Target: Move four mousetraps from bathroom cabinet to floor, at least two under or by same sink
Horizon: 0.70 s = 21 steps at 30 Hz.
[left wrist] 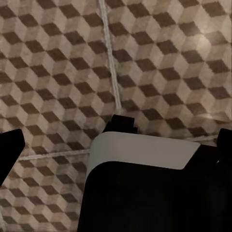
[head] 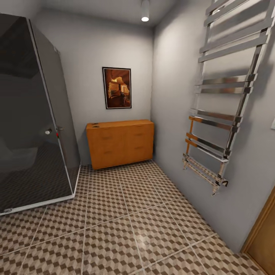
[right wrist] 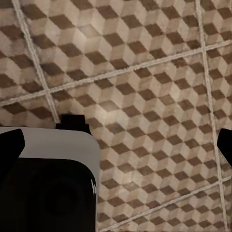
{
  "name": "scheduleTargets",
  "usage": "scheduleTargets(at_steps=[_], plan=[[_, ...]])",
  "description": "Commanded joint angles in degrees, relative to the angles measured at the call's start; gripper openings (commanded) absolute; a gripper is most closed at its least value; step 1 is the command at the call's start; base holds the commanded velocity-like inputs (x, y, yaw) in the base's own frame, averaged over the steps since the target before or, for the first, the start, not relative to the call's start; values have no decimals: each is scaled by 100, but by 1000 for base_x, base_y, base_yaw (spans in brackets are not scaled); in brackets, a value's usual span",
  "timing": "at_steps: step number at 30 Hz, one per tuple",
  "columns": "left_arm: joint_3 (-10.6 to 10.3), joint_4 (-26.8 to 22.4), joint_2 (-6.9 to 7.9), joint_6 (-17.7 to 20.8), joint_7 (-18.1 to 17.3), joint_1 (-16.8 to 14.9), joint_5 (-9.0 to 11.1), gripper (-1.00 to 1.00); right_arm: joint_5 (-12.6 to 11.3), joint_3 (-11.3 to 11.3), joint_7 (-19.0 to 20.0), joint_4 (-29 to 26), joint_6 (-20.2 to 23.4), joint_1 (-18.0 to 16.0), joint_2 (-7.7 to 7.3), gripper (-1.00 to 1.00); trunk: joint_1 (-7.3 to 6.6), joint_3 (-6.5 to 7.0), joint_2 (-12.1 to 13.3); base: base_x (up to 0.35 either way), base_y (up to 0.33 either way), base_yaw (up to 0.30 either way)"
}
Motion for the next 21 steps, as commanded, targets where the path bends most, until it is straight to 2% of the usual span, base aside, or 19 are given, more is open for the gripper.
scheduleTargets(at_steps=[1,21], plan=[[-49,4,-2,-16,17,-6,56,100,55,-1,-31,18,-18,-7,1,100,0,-6,-4,0,0,270],[-49,6,-2,-24,17,-5,56,100,49,-1,-30,18,-8,-7,7,100,0,-6,-4,0,0,265]])
